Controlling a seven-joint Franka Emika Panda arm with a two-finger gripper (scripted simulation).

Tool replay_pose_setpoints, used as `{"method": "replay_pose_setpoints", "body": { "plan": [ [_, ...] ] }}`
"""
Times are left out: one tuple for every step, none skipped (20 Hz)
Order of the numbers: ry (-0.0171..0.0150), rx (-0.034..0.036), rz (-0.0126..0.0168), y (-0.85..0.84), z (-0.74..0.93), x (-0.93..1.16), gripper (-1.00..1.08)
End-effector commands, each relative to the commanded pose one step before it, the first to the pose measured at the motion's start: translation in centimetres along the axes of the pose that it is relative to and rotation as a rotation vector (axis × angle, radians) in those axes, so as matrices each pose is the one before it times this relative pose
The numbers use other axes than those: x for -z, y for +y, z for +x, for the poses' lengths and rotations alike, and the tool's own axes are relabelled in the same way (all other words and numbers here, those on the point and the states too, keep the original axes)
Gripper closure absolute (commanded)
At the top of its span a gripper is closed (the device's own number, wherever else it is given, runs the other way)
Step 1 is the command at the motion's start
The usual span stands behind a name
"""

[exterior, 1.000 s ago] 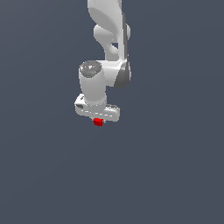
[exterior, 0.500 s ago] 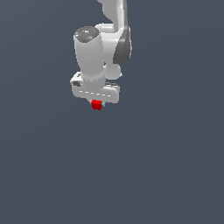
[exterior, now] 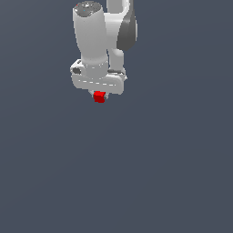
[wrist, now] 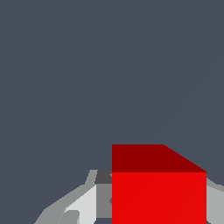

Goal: Pick up the red cube and move it to a goal position.

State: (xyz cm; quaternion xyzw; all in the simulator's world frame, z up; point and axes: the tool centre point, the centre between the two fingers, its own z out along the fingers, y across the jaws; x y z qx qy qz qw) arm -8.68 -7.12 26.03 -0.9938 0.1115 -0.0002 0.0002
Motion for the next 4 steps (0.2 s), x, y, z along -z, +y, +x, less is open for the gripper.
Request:
{"method": "replay_pose_setpoints", "body": {
  "plan": [
    [-0.00050, 0.00014, -0.00013, 0.091, -0.290, 0.616, 1.08],
    [0.00000, 0.00000, 0.00000, 0.019, -0.053, 0.127, 1.08],
    [0.00000, 0.00000, 0.00000, 0.011, -0.032, 0.076, 1.08],
    [0.00000, 0.00000, 0.00000, 0.004, -0.011, 0.025, 1.08]
  ]
}}
